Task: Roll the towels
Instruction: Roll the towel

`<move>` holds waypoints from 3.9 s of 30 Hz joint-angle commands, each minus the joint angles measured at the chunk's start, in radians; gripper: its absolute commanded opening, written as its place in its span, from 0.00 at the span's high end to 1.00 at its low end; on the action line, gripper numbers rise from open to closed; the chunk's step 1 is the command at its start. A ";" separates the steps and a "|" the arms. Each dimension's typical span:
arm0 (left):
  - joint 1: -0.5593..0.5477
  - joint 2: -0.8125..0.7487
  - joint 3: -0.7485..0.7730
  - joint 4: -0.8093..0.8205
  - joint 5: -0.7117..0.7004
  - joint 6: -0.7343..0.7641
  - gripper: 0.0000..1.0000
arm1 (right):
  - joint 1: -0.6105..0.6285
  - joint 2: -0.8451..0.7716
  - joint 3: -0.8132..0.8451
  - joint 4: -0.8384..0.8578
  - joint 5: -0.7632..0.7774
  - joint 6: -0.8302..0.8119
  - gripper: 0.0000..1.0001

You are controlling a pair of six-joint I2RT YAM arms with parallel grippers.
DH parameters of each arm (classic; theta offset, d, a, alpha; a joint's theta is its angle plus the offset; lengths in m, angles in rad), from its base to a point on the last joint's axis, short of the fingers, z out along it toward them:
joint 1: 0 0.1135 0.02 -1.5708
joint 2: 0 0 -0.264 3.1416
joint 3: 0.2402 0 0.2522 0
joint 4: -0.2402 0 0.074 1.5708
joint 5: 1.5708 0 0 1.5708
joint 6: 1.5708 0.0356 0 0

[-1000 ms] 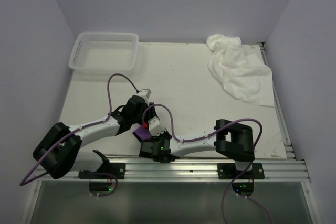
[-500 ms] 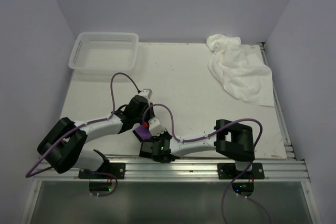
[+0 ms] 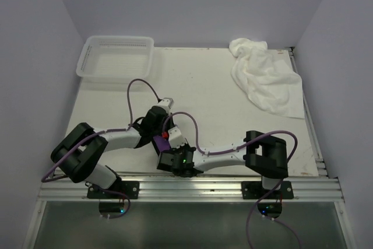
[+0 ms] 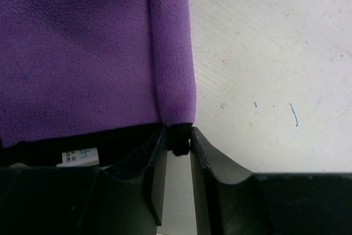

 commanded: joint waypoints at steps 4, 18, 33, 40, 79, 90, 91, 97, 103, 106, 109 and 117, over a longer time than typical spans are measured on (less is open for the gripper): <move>0.008 -0.031 -0.138 0.212 -0.035 -0.041 0.93 | -0.047 -0.164 -0.099 0.083 -0.109 0.028 0.66; 0.005 -0.052 -0.215 0.273 -0.048 -0.076 0.97 | -0.170 -0.597 -0.461 0.551 -0.390 0.037 0.44; -0.004 -0.058 -0.252 0.327 -0.052 -0.101 1.00 | -0.423 -0.493 -0.668 0.856 -0.665 0.493 0.50; -0.006 -0.060 -0.264 0.336 -0.050 -0.107 1.00 | -0.424 -0.433 -0.686 0.939 -0.700 0.544 0.48; -0.018 -0.051 -0.277 0.343 -0.073 -0.113 1.00 | -0.421 -0.299 -0.663 1.025 -0.800 0.569 0.88; -0.019 -0.061 -0.242 0.304 -0.065 -0.098 1.00 | -0.340 -0.316 -0.553 0.806 -0.719 0.306 1.00; -0.018 -0.060 -0.232 0.301 -0.062 -0.095 1.00 | -0.326 -0.319 -0.544 0.766 -0.697 0.259 1.00; -0.016 -0.070 -0.192 0.258 -0.029 -0.104 0.97 | -0.211 -0.319 -0.447 0.593 -0.493 0.128 1.00; -0.003 -0.126 -0.153 0.174 -0.012 -0.131 0.92 | -0.148 -0.332 -0.384 0.461 -0.328 0.084 1.00; 0.004 -0.146 -0.131 0.145 -0.012 -0.125 0.88 | -0.131 -0.327 -0.335 0.390 -0.280 0.050 1.00; 0.007 -0.159 -0.125 0.125 -0.012 -0.121 0.85 | -0.110 -0.312 -0.292 0.337 -0.235 0.019 1.00; 0.011 -0.176 -0.097 0.079 0.021 -0.124 0.80 | -0.018 -0.220 -0.171 0.220 -0.126 -0.050 1.00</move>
